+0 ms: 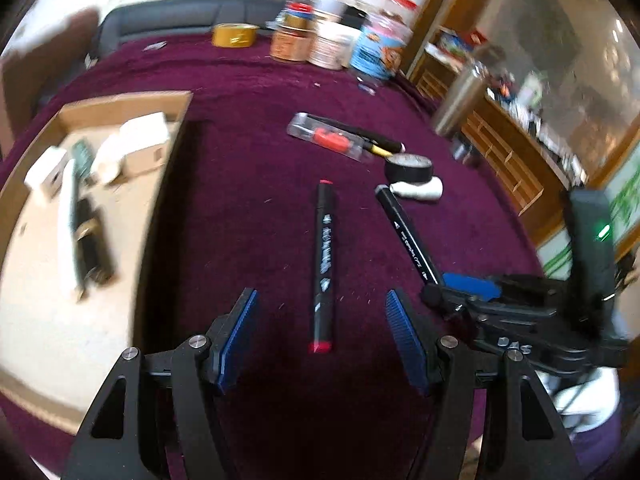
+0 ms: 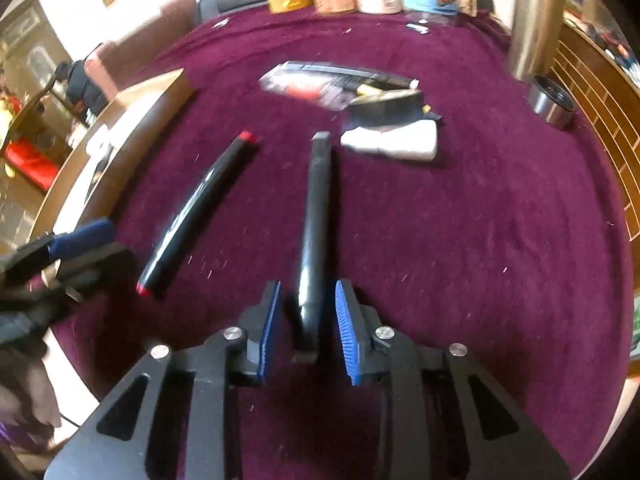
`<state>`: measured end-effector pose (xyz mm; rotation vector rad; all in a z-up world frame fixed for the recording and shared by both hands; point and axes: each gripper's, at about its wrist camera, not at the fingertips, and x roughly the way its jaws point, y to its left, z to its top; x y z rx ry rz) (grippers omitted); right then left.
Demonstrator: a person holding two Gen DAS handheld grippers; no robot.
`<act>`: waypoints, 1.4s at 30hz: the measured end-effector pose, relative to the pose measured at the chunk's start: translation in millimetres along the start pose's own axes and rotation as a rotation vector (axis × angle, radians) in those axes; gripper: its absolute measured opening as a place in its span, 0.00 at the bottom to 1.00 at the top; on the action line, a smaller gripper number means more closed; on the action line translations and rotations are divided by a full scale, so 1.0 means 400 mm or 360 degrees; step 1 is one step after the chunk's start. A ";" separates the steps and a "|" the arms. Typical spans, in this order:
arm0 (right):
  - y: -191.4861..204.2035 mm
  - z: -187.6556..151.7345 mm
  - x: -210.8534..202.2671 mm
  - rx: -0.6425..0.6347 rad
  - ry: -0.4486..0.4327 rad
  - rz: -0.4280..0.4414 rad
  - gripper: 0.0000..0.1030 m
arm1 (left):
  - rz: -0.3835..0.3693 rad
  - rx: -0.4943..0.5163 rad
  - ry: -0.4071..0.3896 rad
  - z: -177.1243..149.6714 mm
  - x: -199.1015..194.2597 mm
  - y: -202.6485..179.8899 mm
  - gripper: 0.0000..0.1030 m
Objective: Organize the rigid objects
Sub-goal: 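Move the right gripper to grasp a black marker on the table, then grasp a red-capped black marker with the left gripper while the right gripper holds its marker, then lower both black markers into the tray and open both grippers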
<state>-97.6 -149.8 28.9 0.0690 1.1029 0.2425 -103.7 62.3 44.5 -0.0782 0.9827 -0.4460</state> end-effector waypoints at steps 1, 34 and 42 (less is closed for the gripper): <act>-0.011 0.011 0.002 0.0031 -0.0015 -0.0002 0.24 | 0.0048 0.0057 0.0007 0.011 0.023 -0.019 0.58; 0.021 0.057 0.049 0.0015 -0.0152 0.0006 0.12 | -0.0130 -0.0125 -0.0240 -0.002 -0.138 0.128 0.11; 0.040 0.074 -0.021 0.0159 -0.0188 0.0520 0.12 | 0.0093 -0.0425 -0.0328 -0.038 -0.233 0.366 0.11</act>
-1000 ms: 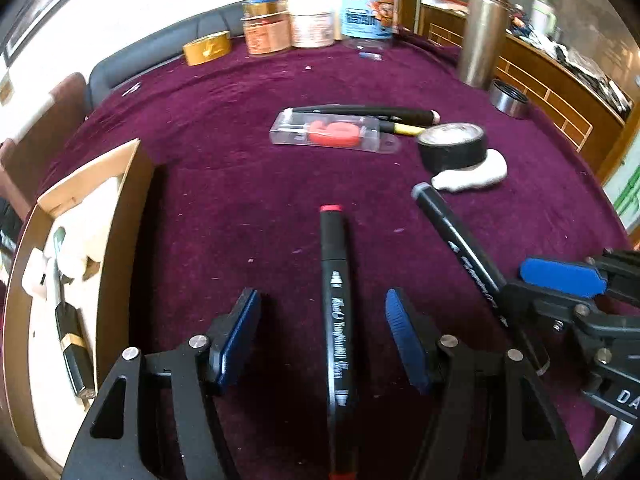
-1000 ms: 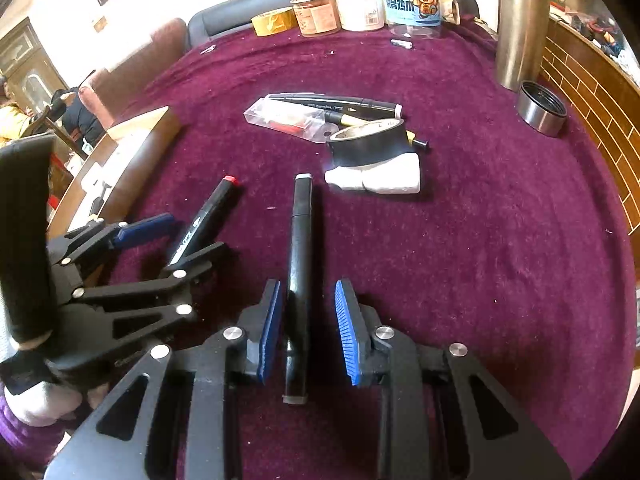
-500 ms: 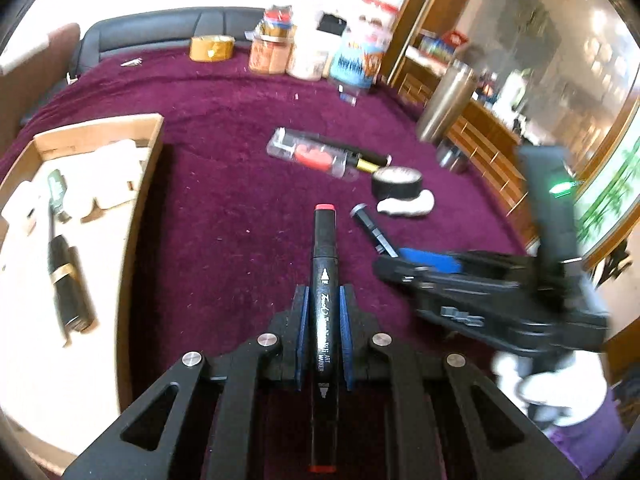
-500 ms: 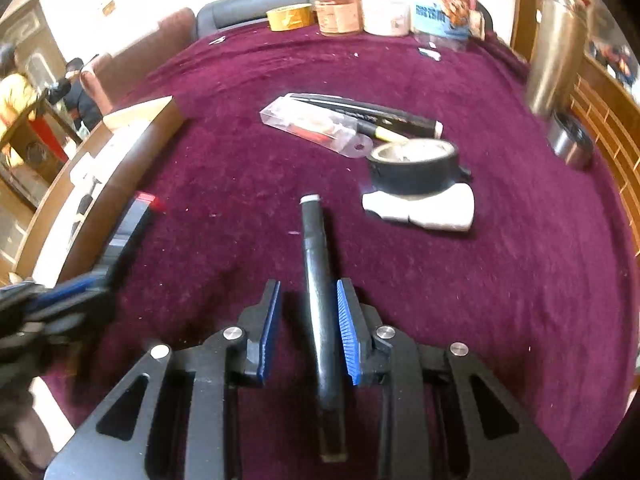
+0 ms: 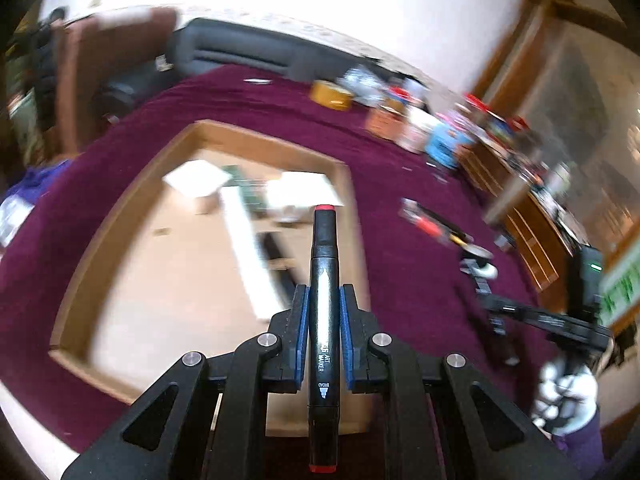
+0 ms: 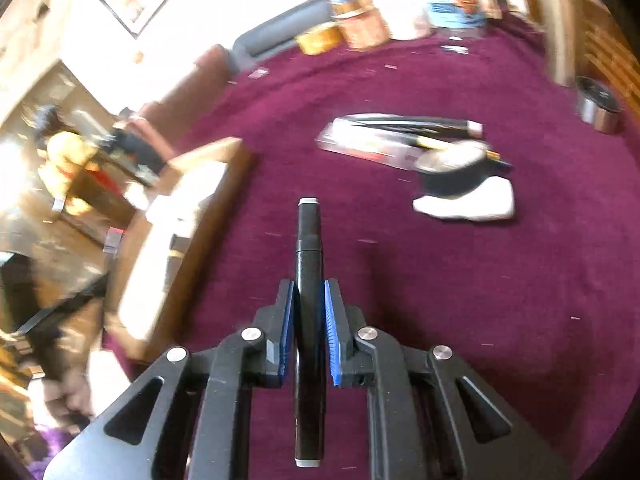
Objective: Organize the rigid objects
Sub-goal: 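Lower both black markers into the tray and open both grippers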
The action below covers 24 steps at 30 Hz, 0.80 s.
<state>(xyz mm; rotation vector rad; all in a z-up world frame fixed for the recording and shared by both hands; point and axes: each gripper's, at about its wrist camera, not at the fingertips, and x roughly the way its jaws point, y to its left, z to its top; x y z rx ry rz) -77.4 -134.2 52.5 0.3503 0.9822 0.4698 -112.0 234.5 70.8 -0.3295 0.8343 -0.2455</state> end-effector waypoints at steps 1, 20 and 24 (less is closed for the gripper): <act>0.020 0.004 -0.001 -0.0005 0.0001 0.0054 0.12 | 0.0043 -0.0031 0.0004 0.006 0.000 0.030 0.11; 0.401 0.051 0.255 -0.0167 0.0305 0.0376 0.12 | 0.0380 -0.0214 0.0289 0.113 0.190 0.198 0.12; 0.440 0.043 0.370 -0.0100 0.0444 0.0404 0.12 | 0.0252 -0.0229 0.0181 0.089 0.116 0.195 0.21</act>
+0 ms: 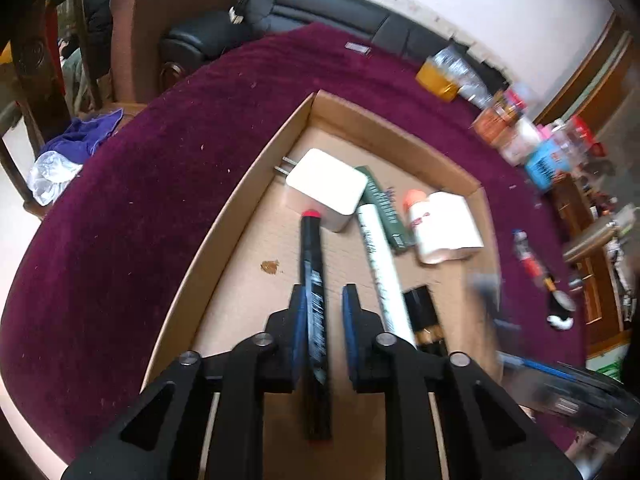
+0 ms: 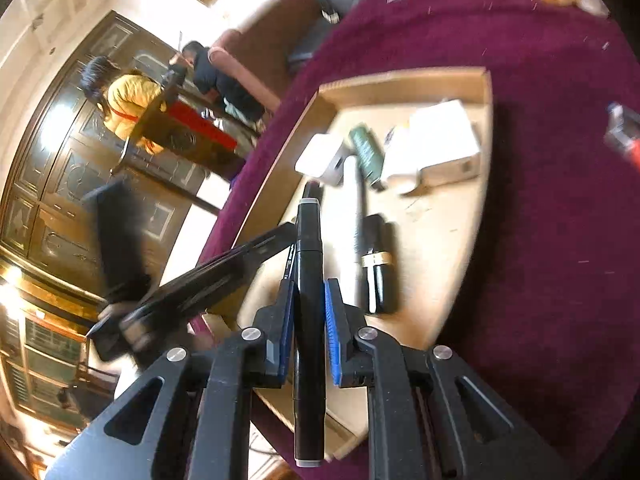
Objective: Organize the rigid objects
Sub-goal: 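Lower both black markers into the tray and open both grippers, then grasp another black marker with the left gripper while the right gripper reaches the table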
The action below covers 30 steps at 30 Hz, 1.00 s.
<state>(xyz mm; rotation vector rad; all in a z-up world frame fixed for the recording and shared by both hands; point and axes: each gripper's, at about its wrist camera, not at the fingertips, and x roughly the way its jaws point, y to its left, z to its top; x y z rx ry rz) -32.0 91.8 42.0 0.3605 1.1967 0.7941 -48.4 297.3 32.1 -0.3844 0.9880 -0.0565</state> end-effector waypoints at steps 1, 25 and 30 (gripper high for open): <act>0.000 0.005 0.019 0.0014 0.0020 0.0009 0.12 | -0.0010 0.0006 -0.0027 -0.005 -0.018 0.001 0.25; -0.182 0.022 -0.300 -0.0002 -0.0408 -0.0600 0.31 | -0.0342 0.0183 -0.0293 -0.127 -0.217 -0.141 0.52; -0.365 0.030 -0.457 0.0193 -0.0546 -0.0850 0.31 | -0.0501 0.0346 -0.0162 -0.189 -0.163 -0.271 0.52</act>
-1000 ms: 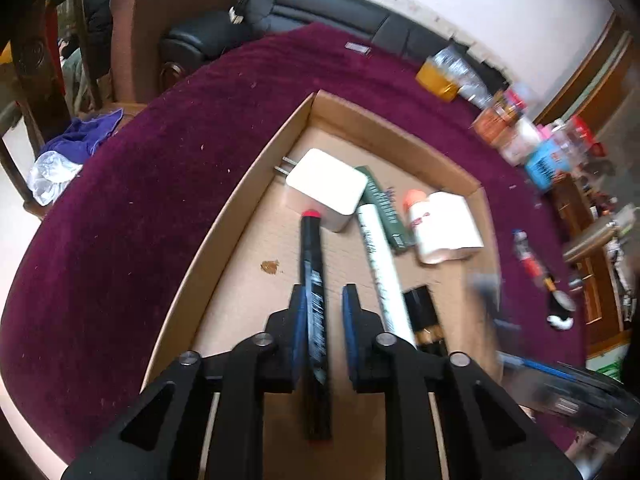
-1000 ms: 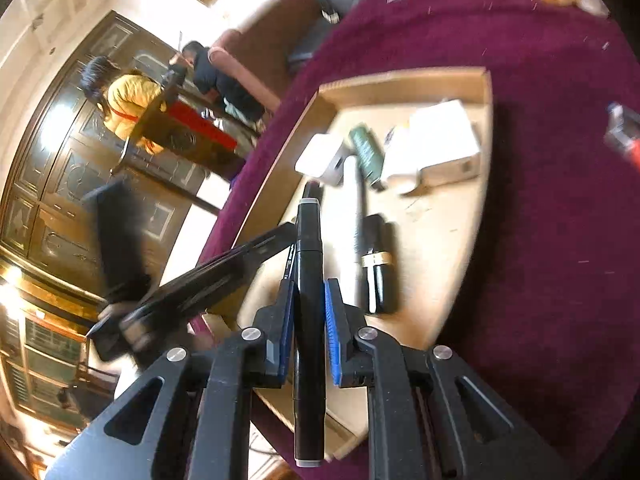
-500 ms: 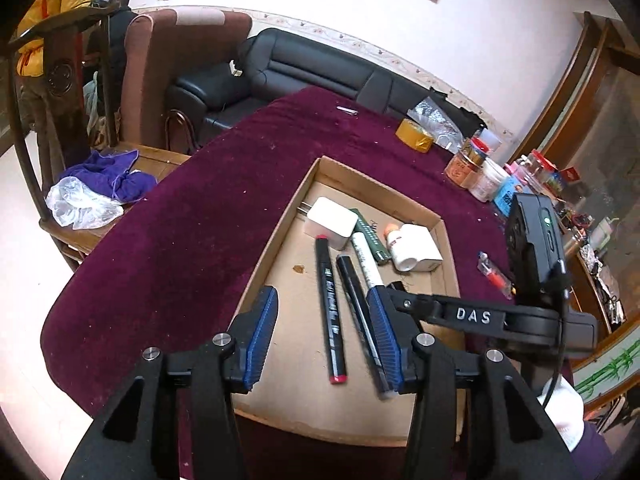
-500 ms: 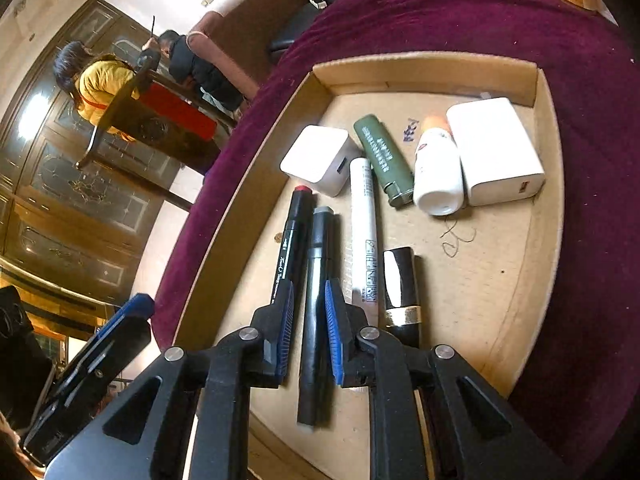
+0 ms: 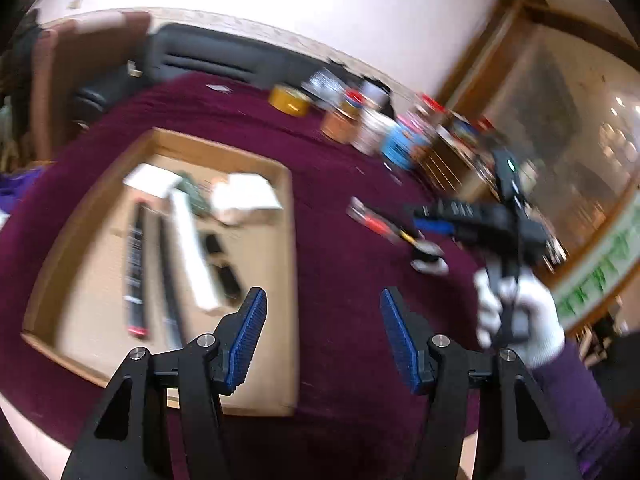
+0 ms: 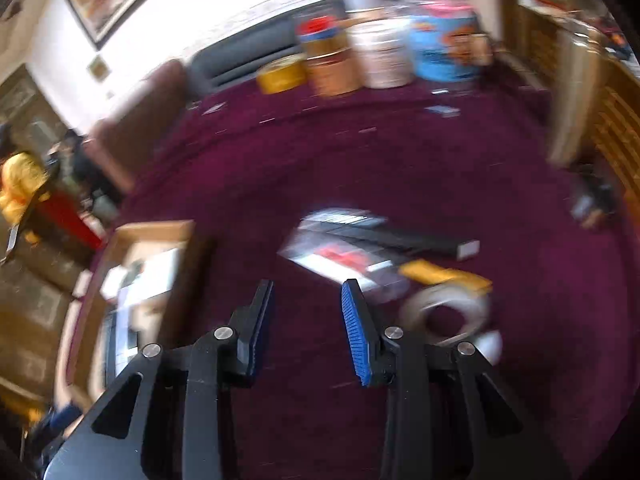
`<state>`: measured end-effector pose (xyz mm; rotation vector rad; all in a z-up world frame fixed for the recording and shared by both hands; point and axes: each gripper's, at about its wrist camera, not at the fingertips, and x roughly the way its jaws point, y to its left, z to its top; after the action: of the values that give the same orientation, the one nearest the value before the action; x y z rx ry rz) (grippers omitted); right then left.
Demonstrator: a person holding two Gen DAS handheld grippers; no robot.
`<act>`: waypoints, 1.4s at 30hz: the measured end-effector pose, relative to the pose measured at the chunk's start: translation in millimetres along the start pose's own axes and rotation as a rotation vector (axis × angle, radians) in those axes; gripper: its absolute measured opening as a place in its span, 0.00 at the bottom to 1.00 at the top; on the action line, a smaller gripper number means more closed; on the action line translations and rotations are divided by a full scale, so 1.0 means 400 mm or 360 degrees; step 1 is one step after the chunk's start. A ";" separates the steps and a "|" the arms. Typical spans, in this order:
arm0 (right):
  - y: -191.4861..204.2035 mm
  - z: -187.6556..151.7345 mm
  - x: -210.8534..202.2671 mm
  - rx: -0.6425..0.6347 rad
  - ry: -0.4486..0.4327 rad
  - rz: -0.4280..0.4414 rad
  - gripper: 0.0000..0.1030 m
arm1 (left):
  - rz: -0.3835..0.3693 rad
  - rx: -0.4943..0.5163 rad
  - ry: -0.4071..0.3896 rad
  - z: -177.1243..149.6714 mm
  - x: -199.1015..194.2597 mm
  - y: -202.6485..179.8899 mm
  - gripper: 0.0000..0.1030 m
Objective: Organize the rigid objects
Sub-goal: 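Grasp another black marker with the left gripper while the right gripper reaches the table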
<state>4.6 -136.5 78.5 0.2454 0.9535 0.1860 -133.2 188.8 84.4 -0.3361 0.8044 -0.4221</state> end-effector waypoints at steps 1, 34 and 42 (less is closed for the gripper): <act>-0.022 0.013 0.007 0.0004 -0.0009 -0.0045 0.31 | -0.0015 0.0017 0.0044 -0.010 0.023 -0.017 0.52; -0.119 -0.064 -0.009 0.0027 -0.0053 0.0096 0.32 | 0.0094 0.0344 0.0307 -0.046 0.172 -0.178 0.52; -0.280 -0.111 -0.002 0.0305 -0.0147 0.0172 0.32 | 0.0102 0.0515 0.0374 0.039 0.355 -0.267 0.50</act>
<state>-27.0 -238.1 22.1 0.4790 0.8673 0.1811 -58.4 29.7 53.9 0.0417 0.9558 -0.5293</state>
